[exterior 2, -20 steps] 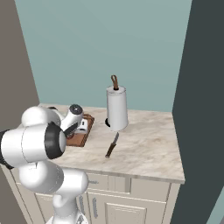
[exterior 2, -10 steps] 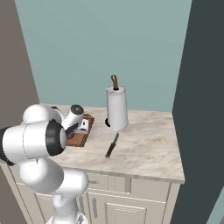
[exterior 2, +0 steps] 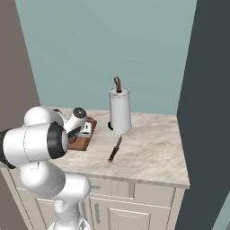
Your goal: Retrieve the sausage and cheese from the fridge and place them on the cutting board on the counter.
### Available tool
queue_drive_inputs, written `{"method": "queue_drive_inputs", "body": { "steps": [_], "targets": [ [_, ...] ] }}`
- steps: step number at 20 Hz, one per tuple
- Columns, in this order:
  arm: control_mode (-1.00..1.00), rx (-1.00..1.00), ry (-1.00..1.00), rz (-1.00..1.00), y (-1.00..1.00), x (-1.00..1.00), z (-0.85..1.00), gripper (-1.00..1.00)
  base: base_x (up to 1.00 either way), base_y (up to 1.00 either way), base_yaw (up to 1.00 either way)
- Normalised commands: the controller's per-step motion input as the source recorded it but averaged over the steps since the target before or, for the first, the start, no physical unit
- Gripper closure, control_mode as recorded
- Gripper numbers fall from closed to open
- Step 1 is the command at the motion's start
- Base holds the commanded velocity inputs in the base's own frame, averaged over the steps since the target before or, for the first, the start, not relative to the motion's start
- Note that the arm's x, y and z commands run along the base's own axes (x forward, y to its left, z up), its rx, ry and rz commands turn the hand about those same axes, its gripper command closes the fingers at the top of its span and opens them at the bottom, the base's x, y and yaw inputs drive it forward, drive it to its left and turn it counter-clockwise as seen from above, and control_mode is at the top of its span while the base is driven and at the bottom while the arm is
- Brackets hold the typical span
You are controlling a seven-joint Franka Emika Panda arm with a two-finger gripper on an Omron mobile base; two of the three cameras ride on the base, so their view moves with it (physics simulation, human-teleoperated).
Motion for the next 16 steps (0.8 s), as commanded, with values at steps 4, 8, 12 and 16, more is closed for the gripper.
{"method": "queue_drive_inputs", "body": {
  "steps": [4,8,12,16],
  "targets": [
    [-1.0,0.0,0.0,0.0,0.0,0.0,0.0,-1.0,0.0,0.0,0.0],
    [-1.0,0.0,0.0,0.0,0.0,0.0,0.0,-1.0,0.0,0.0,0.0],
    [-1.0,0.0,0.0,0.0,0.0,0.0,0.01,-1.0,0.0,0.0,0.0],
    [-1.0,0.0,0.0,0.0,0.0,-0.17,0.49,-1.0,0.0,0.0,0.0]
  ]
}}
